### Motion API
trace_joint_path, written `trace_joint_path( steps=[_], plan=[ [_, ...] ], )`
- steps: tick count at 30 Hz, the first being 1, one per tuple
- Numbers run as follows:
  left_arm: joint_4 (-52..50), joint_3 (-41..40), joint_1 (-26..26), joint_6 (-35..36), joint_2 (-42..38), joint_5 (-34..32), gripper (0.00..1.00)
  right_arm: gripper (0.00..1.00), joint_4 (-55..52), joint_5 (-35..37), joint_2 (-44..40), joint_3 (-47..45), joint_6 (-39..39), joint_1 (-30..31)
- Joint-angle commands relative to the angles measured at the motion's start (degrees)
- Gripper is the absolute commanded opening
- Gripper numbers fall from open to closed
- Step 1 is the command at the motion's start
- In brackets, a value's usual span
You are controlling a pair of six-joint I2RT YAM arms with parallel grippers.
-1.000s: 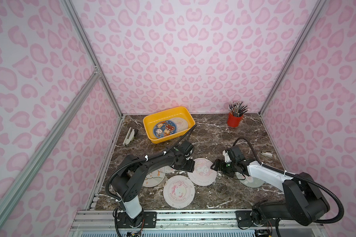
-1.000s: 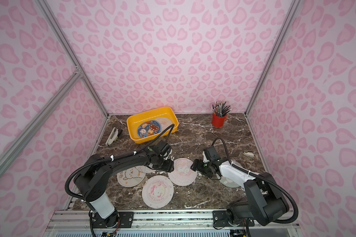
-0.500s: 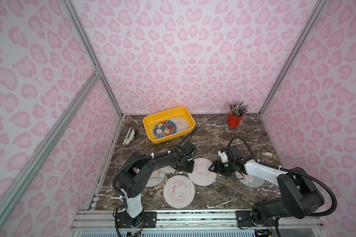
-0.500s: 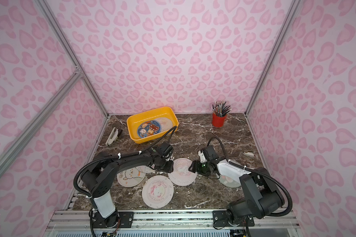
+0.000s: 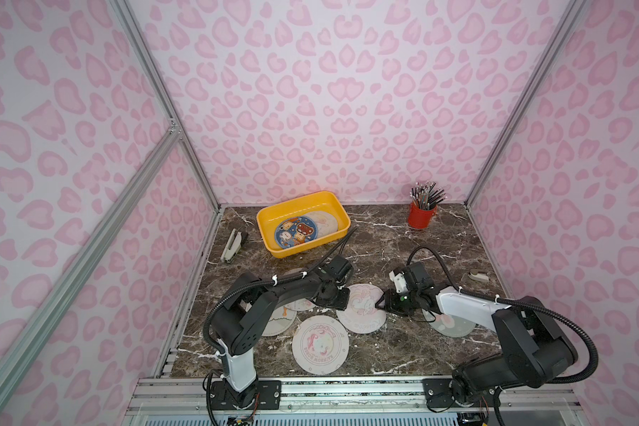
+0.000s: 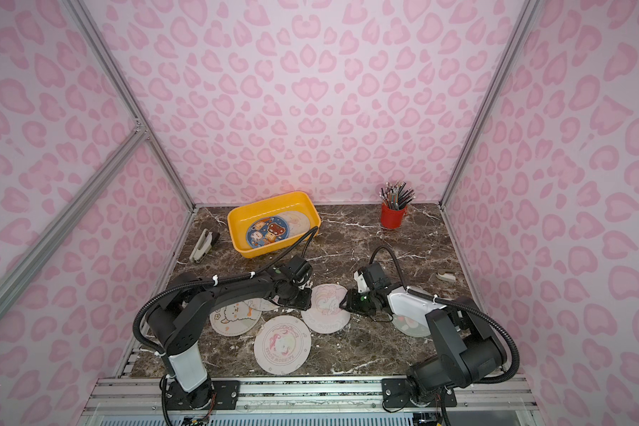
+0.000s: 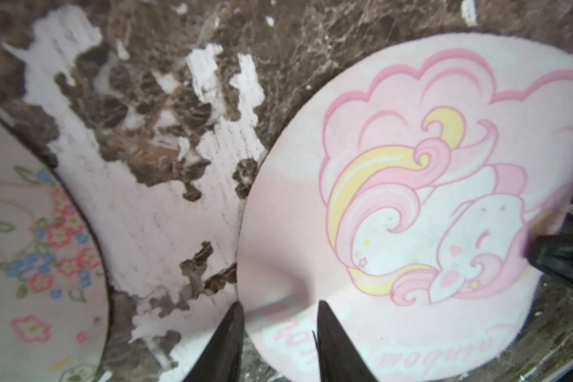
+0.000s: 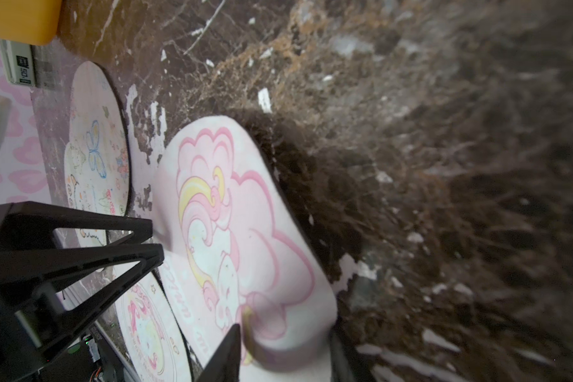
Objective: Put the coasters into the storage box
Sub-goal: Pick up the coaster from the center of the board.
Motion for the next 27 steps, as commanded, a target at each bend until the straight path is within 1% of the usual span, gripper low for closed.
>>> trace_joint_path(
  steps=[1,7,11,16,23,27],
  plan=[
    [-1.4,-0.8,-0.1,-0.6,0.7,0.6,0.39,0.34,-4.3,1.8,0.3,-0.6,0.4,0.1],
    [-1.2,-1.1,-0.2,-0.7,-0.1,0.3,0.4,0.07,-4.5,1.6,-0.2,0.1,0.5,0.0],
    [-0.9,-1.3,-0.2,-1.1,-2.1,-0.3,0.43,0.0,-5.5,1.4,-1.3,1.3,0.5,0.0],
    [0.6,-2.2,0.2,-1.7,-6.8,-1.3,0.54,0.0,-7.3,0.7,-3.4,4.6,0.6,0.1],
    [2.3,-5.4,2.4,-2.4,-13.2,-1.9,0.64,0.0,-8.9,-0.2,-4.7,12.6,0.1,1.6],
    [2.9,-8.6,4.6,-2.6,-16.9,-2.2,0.68,0.0,-9.1,-0.6,-3.1,18.6,-0.3,2.8]
  ],
)
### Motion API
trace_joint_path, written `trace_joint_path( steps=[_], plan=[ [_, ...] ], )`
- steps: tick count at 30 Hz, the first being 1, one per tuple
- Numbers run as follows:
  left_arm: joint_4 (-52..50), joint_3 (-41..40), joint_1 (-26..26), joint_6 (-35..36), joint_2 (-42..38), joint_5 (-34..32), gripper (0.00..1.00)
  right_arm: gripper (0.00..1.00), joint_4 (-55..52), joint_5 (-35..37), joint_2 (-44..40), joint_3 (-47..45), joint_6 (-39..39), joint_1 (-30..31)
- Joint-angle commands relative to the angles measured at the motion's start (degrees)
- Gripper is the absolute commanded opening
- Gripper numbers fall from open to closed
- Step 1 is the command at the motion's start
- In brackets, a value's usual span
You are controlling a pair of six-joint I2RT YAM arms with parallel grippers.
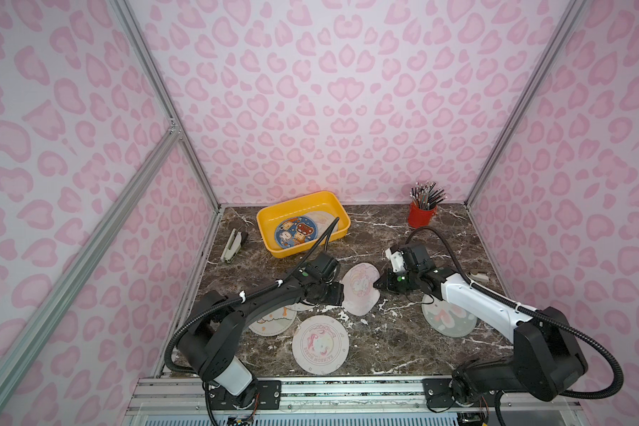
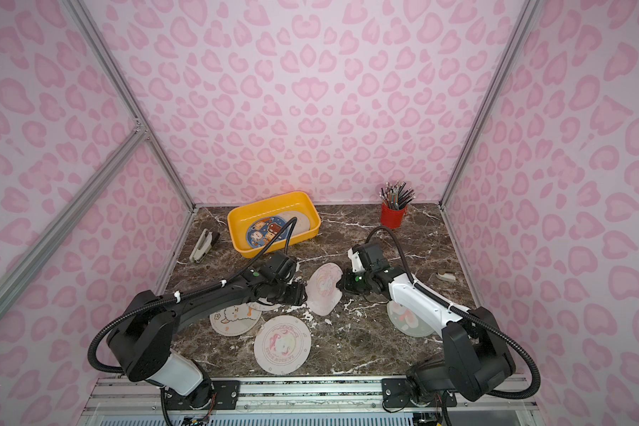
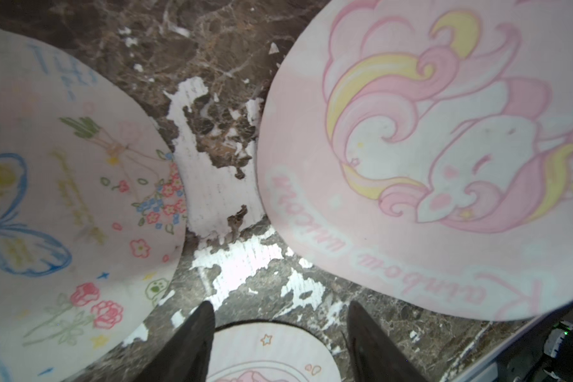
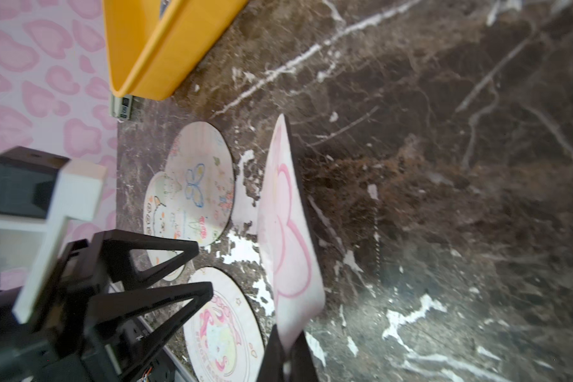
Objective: Put the coasters into the storage box
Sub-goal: Pick up the coaster from the center of the board, then place the coaster in the storage box.
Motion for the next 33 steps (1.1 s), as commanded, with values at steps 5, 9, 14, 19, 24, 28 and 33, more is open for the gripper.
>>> trace_joint_path(
  steps=[5,9,14,19,24,28,33],
  plan=[
    [1.1,-5.0,3.5,-0.4,-5.6,-1.1,0.72,0.0,0.1,-1.5,4.5,10.5,-1.9,1.9],
    [1.1,-7.8,5.1,-0.5,-8.5,-1.5,0.73,0.0,0.9,-2.1,8.1,17.2,-2.9,2.4],
    [1.2,-10.5,6.8,-0.7,-11.5,-1.6,0.74,0.0,2.5,-2.6,13.7,25.1,-4.2,3.0],
    [0.7,-12.0,8.2,-0.4,-13.7,-1.7,0.75,0.0,6.0,-4.7,20.9,34.0,-4.4,3.3],
    [0.1,-12.9,9.4,-0.2,-15.3,-1.7,0.76,0.0,6.7,-7.1,28.9,43.9,-5.8,4.1],
    [-0.2,-13.6,10.3,0.3,-15.9,-1.4,0.76,0.0,5.5,-8.4,35.9,52.7,-7.0,4.6],
    [0.0,-14.4,11.4,0.5,-16.2,-0.9,0.76,0.0,4.9,-11.1,44.5,63.7,-7.1,5.4]
  ],
)
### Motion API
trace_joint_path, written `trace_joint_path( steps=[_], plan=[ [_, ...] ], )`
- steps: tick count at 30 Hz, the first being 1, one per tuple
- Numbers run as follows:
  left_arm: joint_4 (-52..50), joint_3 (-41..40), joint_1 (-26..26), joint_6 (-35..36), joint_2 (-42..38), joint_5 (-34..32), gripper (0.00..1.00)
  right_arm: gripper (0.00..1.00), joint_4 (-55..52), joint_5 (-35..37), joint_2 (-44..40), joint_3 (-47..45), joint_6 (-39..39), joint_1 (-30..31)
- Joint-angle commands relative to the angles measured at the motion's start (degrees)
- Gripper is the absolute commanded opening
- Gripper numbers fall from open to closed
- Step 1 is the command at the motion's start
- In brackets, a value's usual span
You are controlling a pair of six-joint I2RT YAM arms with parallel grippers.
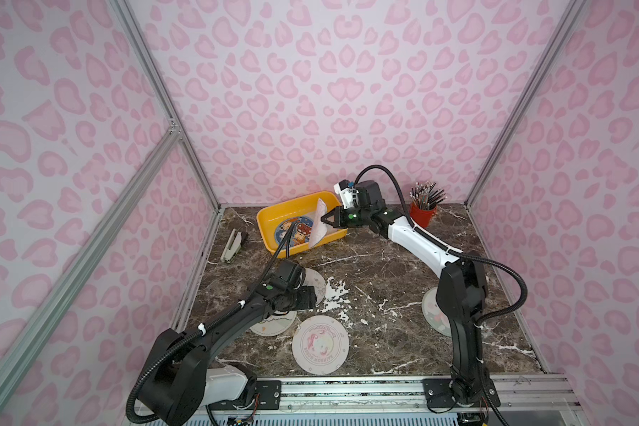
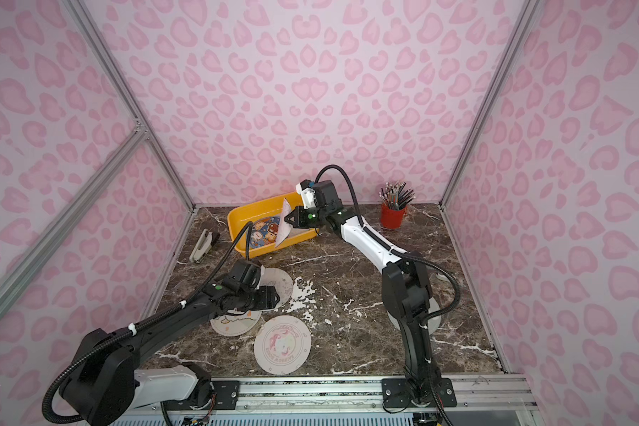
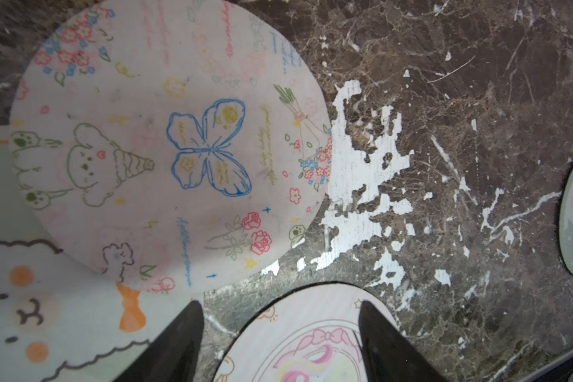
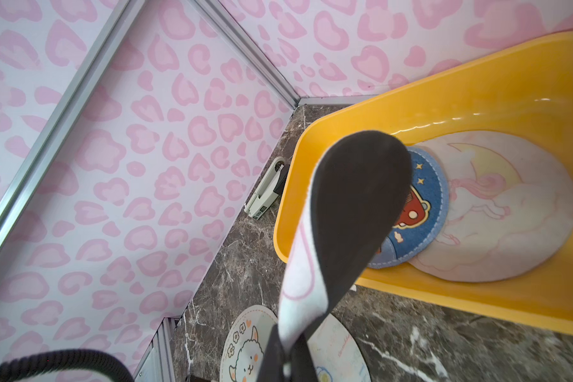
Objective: Put the coasters into the storage box
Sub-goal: Place the coaster in the storage box.
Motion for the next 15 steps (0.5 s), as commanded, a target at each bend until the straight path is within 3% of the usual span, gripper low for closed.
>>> trace_joint_path(
  steps=[1,10,15],
  plan=[
    [-0.1,-0.4,0.5,0.9,-0.3,0.5,0.76,0.0,0.9,-3.2,5.1,6.4,-1.0,0.5],
    [0.1,-0.7,1.0,1.0,0.0,0.6,0.76,0.0,-6.2,-6.3,26.0,32.9,0.0,0.8],
    [0.0,-0.4,1.1,1.1,0.4,0.6,0.76,0.0,-8.0,-2.7,31.1,34.3,1.0,-1.2]
  ],
)
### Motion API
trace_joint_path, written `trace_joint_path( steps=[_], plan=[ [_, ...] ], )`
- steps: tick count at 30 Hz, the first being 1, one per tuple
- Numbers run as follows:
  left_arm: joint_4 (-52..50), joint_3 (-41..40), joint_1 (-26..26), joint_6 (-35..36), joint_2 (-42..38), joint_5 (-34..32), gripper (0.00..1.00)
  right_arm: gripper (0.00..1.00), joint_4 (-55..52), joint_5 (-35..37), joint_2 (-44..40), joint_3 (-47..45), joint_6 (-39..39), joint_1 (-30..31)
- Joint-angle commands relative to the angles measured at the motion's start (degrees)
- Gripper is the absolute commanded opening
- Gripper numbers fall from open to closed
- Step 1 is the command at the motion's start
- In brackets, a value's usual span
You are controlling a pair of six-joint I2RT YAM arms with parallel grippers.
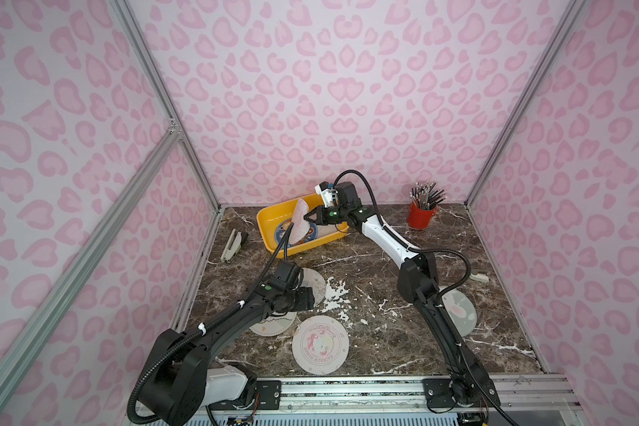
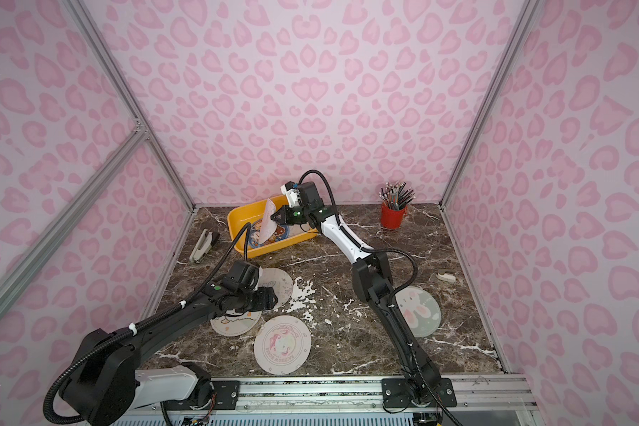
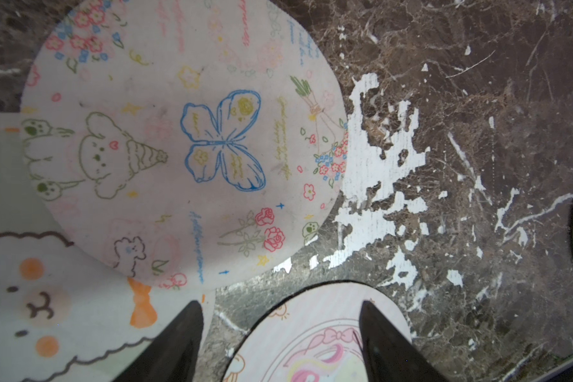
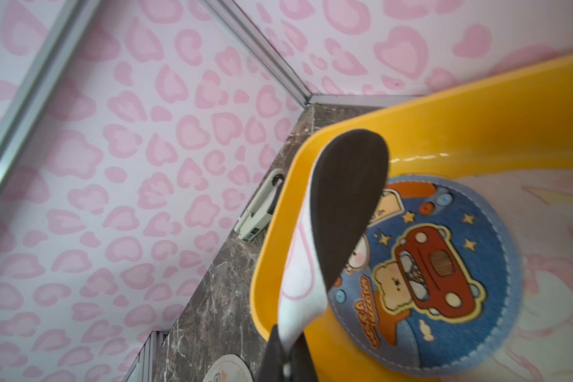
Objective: Put the coasters into the storage box
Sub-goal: Place the coaster in the storage box.
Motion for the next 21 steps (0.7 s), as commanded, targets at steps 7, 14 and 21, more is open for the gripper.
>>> trace_joint_path(
  steps=[7,14,21],
  plan=[
    [-0.2,1.1,0.2,0.7,0.9,0.3,0.77,0.0,-6.7,9.0,3.1,-0.3,-1.3,-3.5],
    [-0.4,1.5,0.2,0.6,1.1,0.0,0.77,0.0,-6.5,12.9,3.4,-1.0,-0.9,-4.0],
    [-1.3,2.1,0.3,1.1,0.8,-0.6,0.77,0.4,-7.4,15.7,2.2,-1.0,-0.3,-4.4]
  ],
)
